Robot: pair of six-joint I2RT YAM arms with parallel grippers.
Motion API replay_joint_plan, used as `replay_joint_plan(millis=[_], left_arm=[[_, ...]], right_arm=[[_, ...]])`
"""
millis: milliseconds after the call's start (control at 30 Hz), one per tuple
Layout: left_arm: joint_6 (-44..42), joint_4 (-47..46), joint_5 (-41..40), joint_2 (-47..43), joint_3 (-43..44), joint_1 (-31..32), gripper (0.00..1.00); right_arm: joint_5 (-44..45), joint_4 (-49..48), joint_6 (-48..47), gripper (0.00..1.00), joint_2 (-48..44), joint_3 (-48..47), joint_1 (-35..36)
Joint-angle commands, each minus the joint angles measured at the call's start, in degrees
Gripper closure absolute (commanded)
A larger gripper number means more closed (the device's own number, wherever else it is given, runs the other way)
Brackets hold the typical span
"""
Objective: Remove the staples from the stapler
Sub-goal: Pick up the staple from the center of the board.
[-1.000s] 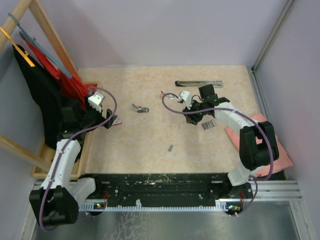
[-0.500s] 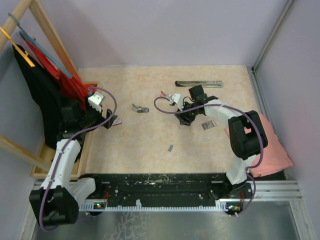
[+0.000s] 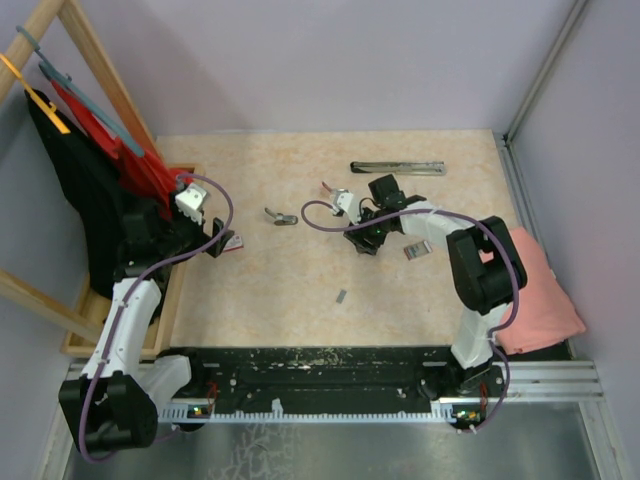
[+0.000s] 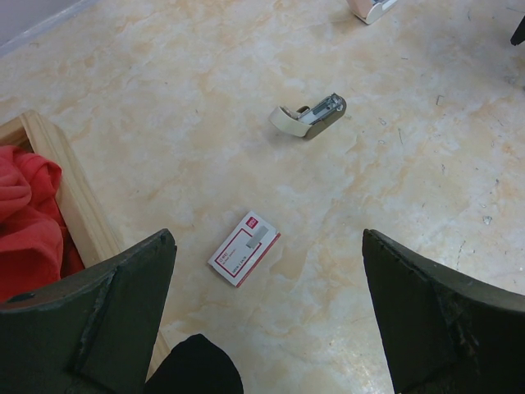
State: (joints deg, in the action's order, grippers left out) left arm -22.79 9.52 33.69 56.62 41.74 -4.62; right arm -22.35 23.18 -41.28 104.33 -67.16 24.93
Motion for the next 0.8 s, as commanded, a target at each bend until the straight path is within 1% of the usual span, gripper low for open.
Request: replay_joint_plan(millis=[0,767], left_arm=[[-0.29,0.68,1.02,-0.02,1.21,-0.39,0.01],[-0.26,0.68,1.02,-0.13,1.24,-0.43,0.01]], right_arm=[[0.52,-2.55,0.77,0.45,0.23,-0.34,0.64],[2.67,-2.78,0.65,0.44,2.05,0.01,2.04]])
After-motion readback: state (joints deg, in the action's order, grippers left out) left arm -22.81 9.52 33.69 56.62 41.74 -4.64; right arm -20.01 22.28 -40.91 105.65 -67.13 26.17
